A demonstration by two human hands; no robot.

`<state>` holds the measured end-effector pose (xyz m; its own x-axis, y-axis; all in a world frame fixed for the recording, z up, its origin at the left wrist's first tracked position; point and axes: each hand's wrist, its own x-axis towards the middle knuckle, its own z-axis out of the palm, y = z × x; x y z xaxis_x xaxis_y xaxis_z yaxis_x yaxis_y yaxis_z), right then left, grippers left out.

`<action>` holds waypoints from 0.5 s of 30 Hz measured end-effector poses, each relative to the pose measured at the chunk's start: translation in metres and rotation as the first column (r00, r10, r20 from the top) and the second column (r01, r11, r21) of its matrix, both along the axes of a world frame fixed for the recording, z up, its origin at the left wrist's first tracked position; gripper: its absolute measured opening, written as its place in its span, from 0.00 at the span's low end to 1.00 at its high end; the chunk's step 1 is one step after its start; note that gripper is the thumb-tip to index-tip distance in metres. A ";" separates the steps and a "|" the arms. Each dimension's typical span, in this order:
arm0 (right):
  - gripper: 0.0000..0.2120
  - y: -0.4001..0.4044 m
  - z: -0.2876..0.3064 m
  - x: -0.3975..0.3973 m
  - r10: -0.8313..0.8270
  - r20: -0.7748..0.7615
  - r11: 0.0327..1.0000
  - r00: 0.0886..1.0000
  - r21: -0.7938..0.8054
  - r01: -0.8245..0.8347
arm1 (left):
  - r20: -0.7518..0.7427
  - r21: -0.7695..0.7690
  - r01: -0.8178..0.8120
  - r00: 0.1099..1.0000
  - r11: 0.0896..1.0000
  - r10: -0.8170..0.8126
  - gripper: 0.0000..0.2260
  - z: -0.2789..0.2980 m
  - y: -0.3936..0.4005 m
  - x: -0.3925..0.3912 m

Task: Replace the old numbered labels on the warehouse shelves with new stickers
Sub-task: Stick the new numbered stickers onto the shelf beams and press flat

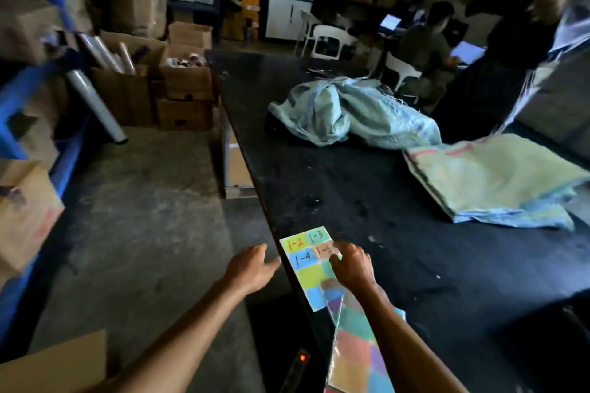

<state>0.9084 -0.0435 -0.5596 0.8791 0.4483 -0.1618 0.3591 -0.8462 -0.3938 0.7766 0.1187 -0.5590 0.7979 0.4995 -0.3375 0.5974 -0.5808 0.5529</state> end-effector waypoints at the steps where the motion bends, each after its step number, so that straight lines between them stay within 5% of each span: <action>1: 0.19 -0.006 -0.005 0.006 0.013 -0.026 1.000 1.000 -0.015 -0.014 | -0.005 0.001 0.000 1.000 1.000 0.000 0.26 -0.005 -0.008 0.010; 9: 0.18 -0.021 -0.046 0.027 0.203 -0.007 0.978 0.979 -0.047 -0.203 | -0.070 -0.095 -0.253 0.966 0.963 0.247 0.21 -0.057 -0.039 0.055; 15: 0.18 -0.016 -0.061 0.026 0.181 0.013 0.983 0.983 -0.020 -0.181 | 0.015 -0.132 -0.348 0.936 0.928 0.353 0.21 -0.083 -0.035 0.067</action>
